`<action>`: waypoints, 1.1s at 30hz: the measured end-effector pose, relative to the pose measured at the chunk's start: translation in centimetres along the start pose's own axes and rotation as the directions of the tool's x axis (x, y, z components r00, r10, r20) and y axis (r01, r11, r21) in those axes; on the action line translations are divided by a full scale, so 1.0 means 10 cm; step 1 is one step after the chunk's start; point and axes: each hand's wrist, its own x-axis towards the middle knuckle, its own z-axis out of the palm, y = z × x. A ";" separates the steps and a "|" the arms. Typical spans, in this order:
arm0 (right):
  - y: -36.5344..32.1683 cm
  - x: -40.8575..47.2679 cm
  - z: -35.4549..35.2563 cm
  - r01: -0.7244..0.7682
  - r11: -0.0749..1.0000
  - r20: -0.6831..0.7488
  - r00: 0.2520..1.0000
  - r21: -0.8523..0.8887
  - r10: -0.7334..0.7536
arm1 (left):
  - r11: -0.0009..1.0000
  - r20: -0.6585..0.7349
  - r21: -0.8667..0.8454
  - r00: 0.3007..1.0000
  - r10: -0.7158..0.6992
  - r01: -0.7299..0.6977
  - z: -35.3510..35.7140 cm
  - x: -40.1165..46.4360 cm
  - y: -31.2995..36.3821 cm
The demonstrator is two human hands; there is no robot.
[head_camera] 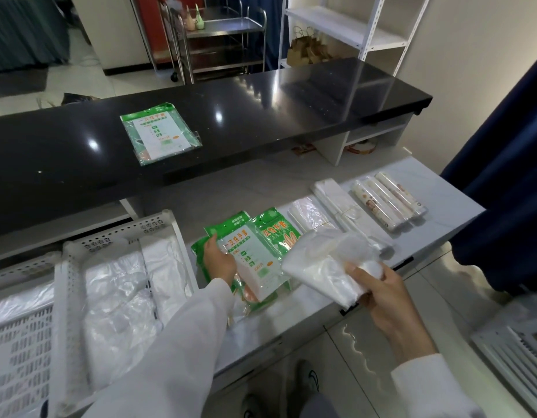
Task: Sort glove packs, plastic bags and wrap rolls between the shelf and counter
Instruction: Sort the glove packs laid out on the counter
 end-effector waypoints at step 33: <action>0.66 0.32 2.16 -0.177 0.973 0.403 0.888 -0.148 0.223 | 0.347 0.131 -0.916 0.966 -0.221 0.203 -0.90 -0.73 0.58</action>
